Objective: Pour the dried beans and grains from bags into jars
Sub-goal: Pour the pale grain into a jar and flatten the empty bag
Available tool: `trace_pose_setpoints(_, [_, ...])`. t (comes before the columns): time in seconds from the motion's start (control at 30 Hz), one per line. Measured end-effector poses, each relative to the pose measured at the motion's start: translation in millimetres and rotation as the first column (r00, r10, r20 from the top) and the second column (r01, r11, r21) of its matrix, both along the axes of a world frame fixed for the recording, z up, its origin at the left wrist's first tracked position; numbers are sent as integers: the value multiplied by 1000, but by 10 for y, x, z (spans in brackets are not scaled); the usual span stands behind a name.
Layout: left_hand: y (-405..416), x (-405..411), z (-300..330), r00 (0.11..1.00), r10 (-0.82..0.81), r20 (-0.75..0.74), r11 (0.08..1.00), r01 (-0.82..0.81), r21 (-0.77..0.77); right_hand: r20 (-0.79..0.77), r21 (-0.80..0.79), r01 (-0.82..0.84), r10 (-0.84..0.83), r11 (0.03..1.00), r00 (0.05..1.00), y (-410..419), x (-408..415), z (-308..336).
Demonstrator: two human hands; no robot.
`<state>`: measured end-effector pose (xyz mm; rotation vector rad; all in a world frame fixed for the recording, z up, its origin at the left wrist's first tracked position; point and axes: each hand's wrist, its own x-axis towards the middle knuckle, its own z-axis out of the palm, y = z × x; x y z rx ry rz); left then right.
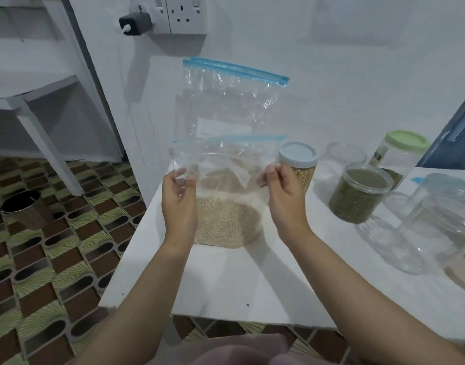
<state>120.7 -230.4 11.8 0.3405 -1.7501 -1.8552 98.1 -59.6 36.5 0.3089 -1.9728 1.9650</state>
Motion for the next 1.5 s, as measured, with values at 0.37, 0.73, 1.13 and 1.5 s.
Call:
trace_pose_setpoints(0.37, [890,233,254,969,-221,-106,975,220,-25,70,-153,143,-134,978,989,1087,318,172])
trace_pose_setpoints(0.73, [975,-23,562,867,-496,-43,341,240,909,480,-460,-82,325,884,815,1643,284,426])
trace_pose_setpoints(1.13, [930,-73,1137,963,-212,-163,951,242,191,40,-321,55,-44,945,998,1402,224,868])
trace_pose_setpoints(1.5, [1365,122,710,952,262,-161,717,-304,-628,-242,222,86,-30,971,970,1019,254,839])
